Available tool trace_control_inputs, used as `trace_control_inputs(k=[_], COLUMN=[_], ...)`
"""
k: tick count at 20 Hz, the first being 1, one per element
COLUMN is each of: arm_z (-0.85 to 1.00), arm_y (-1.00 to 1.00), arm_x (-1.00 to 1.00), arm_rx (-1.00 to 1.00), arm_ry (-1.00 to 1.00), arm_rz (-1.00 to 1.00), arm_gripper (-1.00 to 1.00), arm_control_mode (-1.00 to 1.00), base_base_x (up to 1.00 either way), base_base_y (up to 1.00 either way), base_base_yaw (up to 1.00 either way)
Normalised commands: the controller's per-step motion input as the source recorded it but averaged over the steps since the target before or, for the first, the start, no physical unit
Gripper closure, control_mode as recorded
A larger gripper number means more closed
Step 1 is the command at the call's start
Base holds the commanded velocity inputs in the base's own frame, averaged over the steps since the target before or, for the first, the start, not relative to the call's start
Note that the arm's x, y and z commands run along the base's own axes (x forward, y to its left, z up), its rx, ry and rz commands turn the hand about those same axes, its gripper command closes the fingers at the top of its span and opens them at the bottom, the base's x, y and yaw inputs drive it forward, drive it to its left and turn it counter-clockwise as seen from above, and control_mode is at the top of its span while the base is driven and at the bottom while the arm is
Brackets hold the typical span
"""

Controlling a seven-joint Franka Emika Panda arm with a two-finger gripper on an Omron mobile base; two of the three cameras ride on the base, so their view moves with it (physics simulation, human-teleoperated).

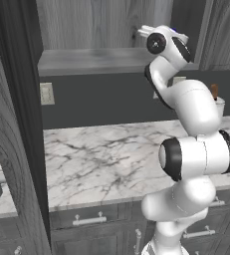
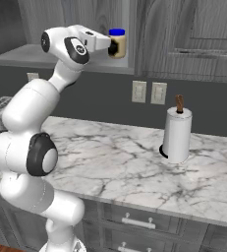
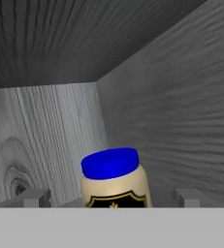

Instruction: Collect the turmeric, mayonnaise, and shaker from the cabinet and place them next to the stove.

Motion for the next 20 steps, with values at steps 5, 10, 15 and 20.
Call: trace_control_inputs(k=[5, 10, 15, 20], arm_z=[0.00, 0.00, 0.00, 0.01], arm_y=[-0.05, -0.01, 0.00, 0.00], arm_x=[0.09, 0.03, 0.02, 0.08], arm_rx=[0.00, 0.00, 0.00, -0.01], arm_ry=[0.00, 0.00, 0.00, 0.00], arm_rz=[0.00, 0.00, 0.00, 0.00], arm_gripper=[-1.00, -1.00, -1.00, -1.00], arm_control_mode=[-1.00, -1.00, -1.00, -1.00], base_base_x=[0.00, 0.00, 0.00, 0.00], base_base_y=[0.00, 0.00, 0.00, 0.00], base_base_yaw=[0.00, 0.00, 0.00, 0.00])
